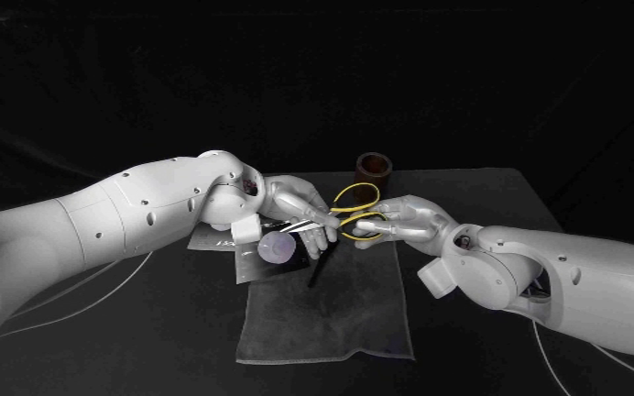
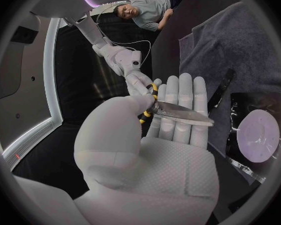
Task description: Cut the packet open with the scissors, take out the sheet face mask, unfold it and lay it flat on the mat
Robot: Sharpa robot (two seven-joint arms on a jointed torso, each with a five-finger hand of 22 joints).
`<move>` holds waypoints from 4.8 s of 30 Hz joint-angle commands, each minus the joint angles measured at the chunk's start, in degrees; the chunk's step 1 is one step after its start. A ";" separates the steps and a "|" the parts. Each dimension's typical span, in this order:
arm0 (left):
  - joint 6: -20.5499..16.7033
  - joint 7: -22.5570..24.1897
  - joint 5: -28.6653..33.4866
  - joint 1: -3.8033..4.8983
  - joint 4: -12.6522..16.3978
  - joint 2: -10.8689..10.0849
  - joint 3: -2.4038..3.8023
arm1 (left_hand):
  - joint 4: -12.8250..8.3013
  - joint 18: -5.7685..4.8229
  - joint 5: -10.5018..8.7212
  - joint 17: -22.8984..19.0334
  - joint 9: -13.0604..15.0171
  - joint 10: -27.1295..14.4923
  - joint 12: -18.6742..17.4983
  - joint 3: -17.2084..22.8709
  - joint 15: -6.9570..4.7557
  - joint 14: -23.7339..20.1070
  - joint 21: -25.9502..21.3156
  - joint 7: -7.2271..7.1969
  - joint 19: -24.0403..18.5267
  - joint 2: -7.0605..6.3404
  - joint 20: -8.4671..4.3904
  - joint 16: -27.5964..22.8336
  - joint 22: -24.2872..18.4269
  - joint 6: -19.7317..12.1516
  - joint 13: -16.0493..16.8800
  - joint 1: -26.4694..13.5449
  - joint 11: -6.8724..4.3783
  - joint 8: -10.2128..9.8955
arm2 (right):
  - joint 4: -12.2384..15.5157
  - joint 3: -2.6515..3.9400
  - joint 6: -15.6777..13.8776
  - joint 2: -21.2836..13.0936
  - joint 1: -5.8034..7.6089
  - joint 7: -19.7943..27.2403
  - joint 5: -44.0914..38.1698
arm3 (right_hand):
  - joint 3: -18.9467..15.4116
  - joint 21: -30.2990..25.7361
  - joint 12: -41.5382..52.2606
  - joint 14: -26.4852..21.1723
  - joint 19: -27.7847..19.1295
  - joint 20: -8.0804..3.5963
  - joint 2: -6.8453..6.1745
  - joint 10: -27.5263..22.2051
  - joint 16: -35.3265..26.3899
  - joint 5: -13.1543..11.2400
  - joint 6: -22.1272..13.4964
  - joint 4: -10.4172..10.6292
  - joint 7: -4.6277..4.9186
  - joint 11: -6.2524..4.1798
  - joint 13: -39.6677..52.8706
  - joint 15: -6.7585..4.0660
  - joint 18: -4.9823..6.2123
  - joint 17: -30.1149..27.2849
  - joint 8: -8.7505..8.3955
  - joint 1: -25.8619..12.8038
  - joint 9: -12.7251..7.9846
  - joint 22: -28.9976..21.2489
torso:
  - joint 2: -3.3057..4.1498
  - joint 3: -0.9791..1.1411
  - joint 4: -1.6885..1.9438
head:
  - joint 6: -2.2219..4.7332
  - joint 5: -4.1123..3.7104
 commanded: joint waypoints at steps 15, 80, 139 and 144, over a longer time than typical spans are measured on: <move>-3.58 -2.81 1.72 -0.03 -1.44 0.23 -0.03 | -1.16 0.73 0.35 -0.49 -0.03 -9.62 -1.36 -6.63 2.81 -6.15 -3.44 2.81 -4.06 -8.12 2.30 -3.42 -1.78 -6.06 -1.78 1.52 2.75 -3.55 | -0.58 0.32 2.03 -0.20 0.21 2.77 1.29 | 22.91 9.61 -1.44 5.74 -0.41 -1.87 -5.67 7.38 -0.07 0.31 4.13 -8.32 -1.43 -2.74 0.16 -2.05 0.54 4.42 0.52 -14.47 0.20 6.14 | 0.00 -0.04 0.05 | 0.18 -0.30; -23.78 7.25 19.66 -0.28 -3.02 -10.35 0.61 | 7.33 1.30 0.38 -7.34 -0.75 -18.72 2.76 -45.81 5.71 -12.71 -9.18 5.08 -8.26 -4.32 5.23 -8.47 -3.49 -7.51 -2.21 5.64 5.26 -5.17 | -24.31 2.12 -1.10 4.73 5.30 -3.31 7.97 | 31.47 16.07 -1.41 7.41 -1.81 -2.79 -6.79 9.00 -0.62 0.35 4.67 -13.93 -1.85 -3.19 0.20 -2.57 0.59 7.24 1.61 -22.31 1.21 10.50 | 0.00 -0.03 0.02 | 1.43 -1.83; -21.91 5.41 19.70 -0.32 -1.34 -10.95 0.60 | 7.37 1.25 0.38 -7.59 -0.84 -19.02 2.79 -45.99 5.85 -13.18 -9.15 5.21 -8.18 -4.42 5.21 -8.67 -3.48 -7.63 -2.29 5.17 5.39 -5.25 | -26.49 2.02 -0.46 8.72 5.42 -10.52 6.20 | 31.32 9.52 -0.75 -3.76 -6.80 2.00 -13.69 -7.89 -4.53 0.34 -14.31 -13.08 4.57 3.05 0.21 2.86 0.50 8.81 -0.47 -31.70 0.79 6.57 | 0.00 -0.03 0.04 | 1.20 -1.53; -21.98 5.59 19.69 -0.32 -1.30 -11.00 0.60 | 7.36 1.24 0.38 -7.62 -0.85 -19.09 2.78 -46.00 5.87 -13.23 -9.15 5.24 -8.19 -4.45 5.21 -8.69 -3.48 -7.68 -2.30 5.16 5.42 -5.27 | -26.50 2.00 0.10 8.58 5.42 -10.65 6.04 | 30.11 6.24 -0.25 -8.79 -9.07 3.27 -13.93 -11.16 -4.87 0.42 -17.22 -12.68 5.57 4.19 0.34 4.34 0.35 8.39 1.78 -31.92 1.79 4.70 | -0.01 -0.05 0.04 | 1.20 -1.52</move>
